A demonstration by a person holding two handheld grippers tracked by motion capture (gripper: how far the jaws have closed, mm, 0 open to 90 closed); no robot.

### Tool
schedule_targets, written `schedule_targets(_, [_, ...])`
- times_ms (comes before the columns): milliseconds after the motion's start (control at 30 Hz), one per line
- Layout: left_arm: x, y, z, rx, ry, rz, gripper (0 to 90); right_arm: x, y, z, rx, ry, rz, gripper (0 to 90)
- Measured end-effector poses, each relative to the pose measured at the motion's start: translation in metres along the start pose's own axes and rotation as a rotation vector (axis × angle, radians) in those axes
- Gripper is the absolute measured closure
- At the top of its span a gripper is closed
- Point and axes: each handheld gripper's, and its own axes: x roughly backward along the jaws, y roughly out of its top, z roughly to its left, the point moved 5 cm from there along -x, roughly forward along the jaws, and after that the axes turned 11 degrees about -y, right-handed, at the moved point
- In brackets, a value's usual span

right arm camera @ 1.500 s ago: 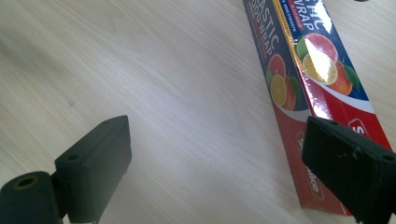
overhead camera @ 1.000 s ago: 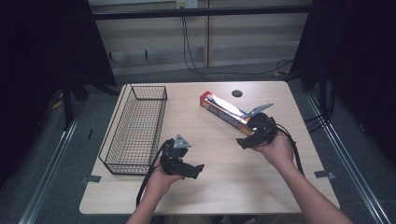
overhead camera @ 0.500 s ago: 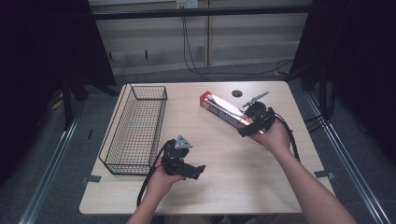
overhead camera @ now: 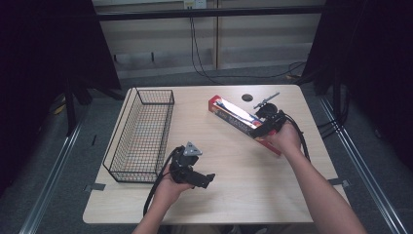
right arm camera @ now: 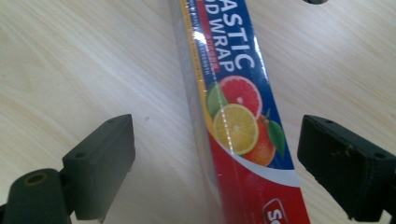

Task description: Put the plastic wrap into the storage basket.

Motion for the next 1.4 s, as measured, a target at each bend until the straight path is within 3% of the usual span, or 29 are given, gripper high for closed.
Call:
schedule_targets(333, [-0.001,-0.001,0.0,0.001,-0.005,0.006,0.0,-0.016,0.001,-0.014,-0.044,0.0,0.026,15.1])
schedule_targets(433, [-0.001,-0.001,0.0,0.001,-0.009,0.011,0.0,-0.017,0.005,-0.015,-0.018,-0.019,0.033,14.3])
schedule_targets(567, [-0.002,-0.001,0.0,-0.004,-0.004,0.016,0.0,-0.017,0.012,-0.015,-0.031,0.003,0.016,16.9])
schedule_targets(700, [-0.002,-0.001,0.0,-0.001,-0.01,0.014,0.0,-0.023,0.014,-0.017,-0.005,0.004,0.034,19.4])
schedule_targets(833, [-0.001,-0.001,0.0,0.0,-0.016,0.012,0.0,-0.026,0.015,-0.014,-0.013,0.02,0.039,23.5])
schedule_targets(900, [-0.001,-0.001,0.0,0.0,-0.013,0.011,0.0,-0.028,0.016,-0.015,-0.01,-0.003,0.055,21.2])
schedule_targets(1000, [-0.002,-0.001,0.001,-0.005,-0.016,0.014,0.0,-0.031,0.016,-0.016,-0.017,0.015,0.055,23.5])
schedule_targets(1200, [-0.002,-0.002,0.0,-0.011,-0.017,0.027,0.0,-0.037,0.011,-0.018,-0.018,0.029,0.102,25.0])
schedule_targets(1400, [-0.003,-0.002,0.0,-0.009,-0.015,0.029,0.0,-0.039,0.012,-0.019,-0.026,0.039,0.098,25.2])
